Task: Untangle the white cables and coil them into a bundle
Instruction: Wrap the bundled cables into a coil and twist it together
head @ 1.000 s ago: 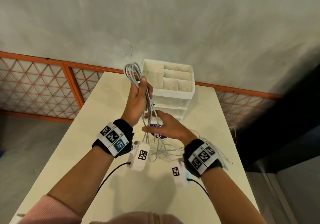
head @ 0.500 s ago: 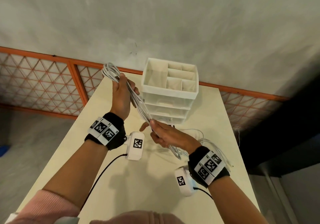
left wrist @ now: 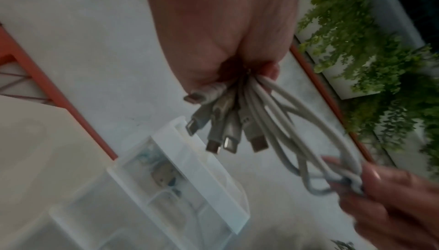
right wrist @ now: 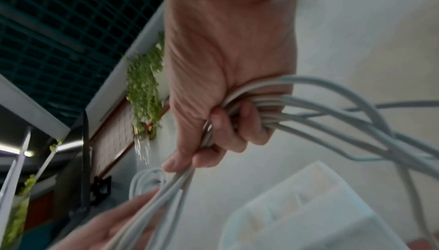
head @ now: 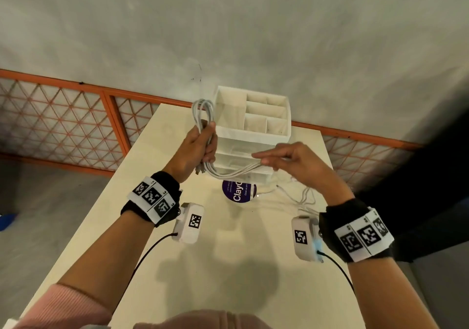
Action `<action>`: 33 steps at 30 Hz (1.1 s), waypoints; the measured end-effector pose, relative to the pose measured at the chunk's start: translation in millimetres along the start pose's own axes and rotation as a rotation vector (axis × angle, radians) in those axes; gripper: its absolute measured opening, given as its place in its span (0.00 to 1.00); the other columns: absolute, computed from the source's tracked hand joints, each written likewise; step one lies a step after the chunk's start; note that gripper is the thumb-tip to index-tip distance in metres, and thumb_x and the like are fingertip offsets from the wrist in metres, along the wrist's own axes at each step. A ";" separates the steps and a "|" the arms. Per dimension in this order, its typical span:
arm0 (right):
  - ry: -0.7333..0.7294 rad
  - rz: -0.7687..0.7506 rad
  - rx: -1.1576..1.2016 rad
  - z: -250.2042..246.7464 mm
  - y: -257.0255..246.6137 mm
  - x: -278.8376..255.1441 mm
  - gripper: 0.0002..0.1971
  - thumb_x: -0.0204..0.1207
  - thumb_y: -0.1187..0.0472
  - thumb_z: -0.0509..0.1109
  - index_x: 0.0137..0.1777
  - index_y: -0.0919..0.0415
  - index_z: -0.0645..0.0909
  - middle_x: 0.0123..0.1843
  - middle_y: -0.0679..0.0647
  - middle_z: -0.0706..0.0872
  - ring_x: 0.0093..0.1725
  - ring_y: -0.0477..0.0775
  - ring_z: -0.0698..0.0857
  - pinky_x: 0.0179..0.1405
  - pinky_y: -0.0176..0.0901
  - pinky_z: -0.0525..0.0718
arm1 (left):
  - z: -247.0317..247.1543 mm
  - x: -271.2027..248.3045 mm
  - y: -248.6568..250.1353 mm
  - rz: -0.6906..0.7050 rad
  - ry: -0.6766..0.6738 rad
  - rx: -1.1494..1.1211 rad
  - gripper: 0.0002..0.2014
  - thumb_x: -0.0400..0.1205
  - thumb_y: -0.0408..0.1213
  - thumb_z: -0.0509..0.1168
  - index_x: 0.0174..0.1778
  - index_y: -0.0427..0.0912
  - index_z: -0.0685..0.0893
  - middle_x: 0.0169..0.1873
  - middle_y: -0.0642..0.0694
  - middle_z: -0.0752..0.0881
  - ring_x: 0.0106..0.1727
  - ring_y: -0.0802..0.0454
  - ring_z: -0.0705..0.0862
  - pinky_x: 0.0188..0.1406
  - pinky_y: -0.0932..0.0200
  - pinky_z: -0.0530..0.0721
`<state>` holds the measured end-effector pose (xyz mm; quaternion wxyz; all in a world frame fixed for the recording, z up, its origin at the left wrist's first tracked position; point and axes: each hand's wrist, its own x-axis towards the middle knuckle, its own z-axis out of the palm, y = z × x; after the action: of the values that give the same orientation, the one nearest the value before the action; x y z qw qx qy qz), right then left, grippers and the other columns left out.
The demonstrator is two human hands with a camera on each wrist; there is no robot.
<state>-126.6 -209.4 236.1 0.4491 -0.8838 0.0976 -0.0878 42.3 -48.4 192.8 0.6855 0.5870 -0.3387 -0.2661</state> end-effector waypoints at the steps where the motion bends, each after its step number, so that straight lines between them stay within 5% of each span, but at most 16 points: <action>1: 0.031 -0.031 0.015 -3.1 -6.7 2.4 0.12 0.73 0.62 0.73 0.57 0.55 0.87 0.35 0.42 0.84 0.35 0.33 0.82 0.42 0.23 0.78 | 6.1 -1.0 1.6 -0.016 -0.052 0.016 0.20 0.89 0.46 0.49 0.30 0.46 0.64 0.21 0.53 0.64 0.20 0.56 0.61 0.24 0.62 0.69; 4: 0.059 -0.084 -0.057 -8.8 -25.5 8.8 0.10 0.69 0.60 0.78 0.50 0.53 0.90 0.32 0.42 0.86 0.35 0.37 0.84 0.42 0.23 0.76 | 22.3 -3.9 6.7 -0.051 -0.193 0.048 0.20 0.88 0.50 0.49 0.31 0.47 0.64 0.23 0.51 0.62 0.21 0.56 0.60 0.25 0.64 0.68; 8: 0.007 -0.138 -0.231 -8.0 -47.7 13.6 0.07 0.66 0.59 0.80 0.45 0.56 0.91 0.37 0.39 0.89 0.41 0.29 0.85 0.45 0.18 0.74 | 37.2 -7.9 15.7 -0.130 -0.231 -0.099 0.19 0.87 0.50 0.50 0.31 0.47 0.65 0.21 0.54 0.62 0.21 0.57 0.60 0.23 0.65 0.65; 12: -0.008 -0.172 -0.277 1.7 -50.2 17.2 0.06 0.65 0.62 0.81 0.43 0.57 0.90 0.41 0.41 0.89 0.44 0.26 0.84 0.47 0.16 0.73 | 45.5 -8.4 16.6 -0.125 -0.164 0.015 0.21 0.87 0.49 0.51 0.34 0.46 0.80 0.23 0.54 0.79 0.26 0.61 0.79 0.29 0.68 0.77; 15: -0.006 -0.188 -0.272 4.1 -50.9 17.9 0.07 0.65 0.62 0.81 0.43 0.57 0.88 0.40 0.47 0.91 0.42 0.38 0.88 0.45 0.23 0.78 | 41.4 -9.7 15.2 -0.145 -0.174 0.047 0.20 0.88 0.48 0.49 0.51 0.47 0.85 0.40 0.51 0.91 0.45 0.59 0.89 0.44 0.70 0.82; 18: -0.009 -0.216 -0.332 5.3 -51.4 18.7 0.12 0.67 0.62 0.79 0.43 0.58 0.77 0.37 0.52 0.89 0.39 0.48 0.86 0.40 0.37 0.80 | 42.8 -14.1 20.2 -0.204 -0.227 -0.080 0.22 0.89 0.46 0.48 0.46 0.42 0.86 0.37 0.40 0.91 0.44 0.46 0.91 0.40 0.60 0.88; 21: -0.002 -0.236 -0.391 5.7 -51.3 19.8 0.18 0.68 0.60 0.78 0.43 0.54 0.67 0.37 0.51 0.85 0.39 0.49 0.81 0.40 0.48 0.77 | 46.5 -17.0 23.7 -0.223 -0.233 -0.117 0.26 0.88 0.47 0.49 0.32 0.41 0.85 0.28 0.41 0.87 0.33 0.46 0.89 0.35 0.58 0.87; 24: -0.013 -0.257 -0.360 8.0 -52.1 20.5 0.19 0.69 0.61 0.78 0.44 0.55 0.66 0.36 0.53 0.82 0.36 0.51 0.79 0.36 0.47 0.77 | 49.1 -17.5 21.1 -0.211 -0.244 -0.107 0.27 0.88 0.46 0.50 0.23 0.42 0.75 0.19 0.47 0.75 0.21 0.52 0.77 0.35 0.55 0.84; 29: 0.079 -0.208 -0.322 5.8 -45.2 20.2 0.23 0.63 0.51 0.82 0.44 0.60 0.70 0.31 0.48 0.77 0.30 0.46 0.74 0.29 0.36 0.71 | 47.6 -20.1 21.2 -0.220 -0.253 -0.091 0.24 0.87 0.47 0.53 0.25 0.43 0.68 0.16 0.52 0.62 0.18 0.55 0.63 0.28 0.60 0.79; 33: -0.088 0.001 -0.356 -10.9 -32.3 18.0 0.21 0.65 0.41 0.76 0.36 0.60 0.81 0.24 0.49 0.75 0.25 0.43 0.71 0.27 0.34 0.66 | 39.0 -22.1 19.5 -0.212 -0.303 -0.038 0.18 0.88 0.46 0.53 0.33 0.44 0.71 0.18 0.53 0.61 0.19 0.56 0.62 0.26 0.63 0.77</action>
<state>-108.8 -203.7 269.8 0.2893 -0.9523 0.0922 -0.0300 -2.5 -52.6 211.9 0.6057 0.5595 -0.3694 -0.4286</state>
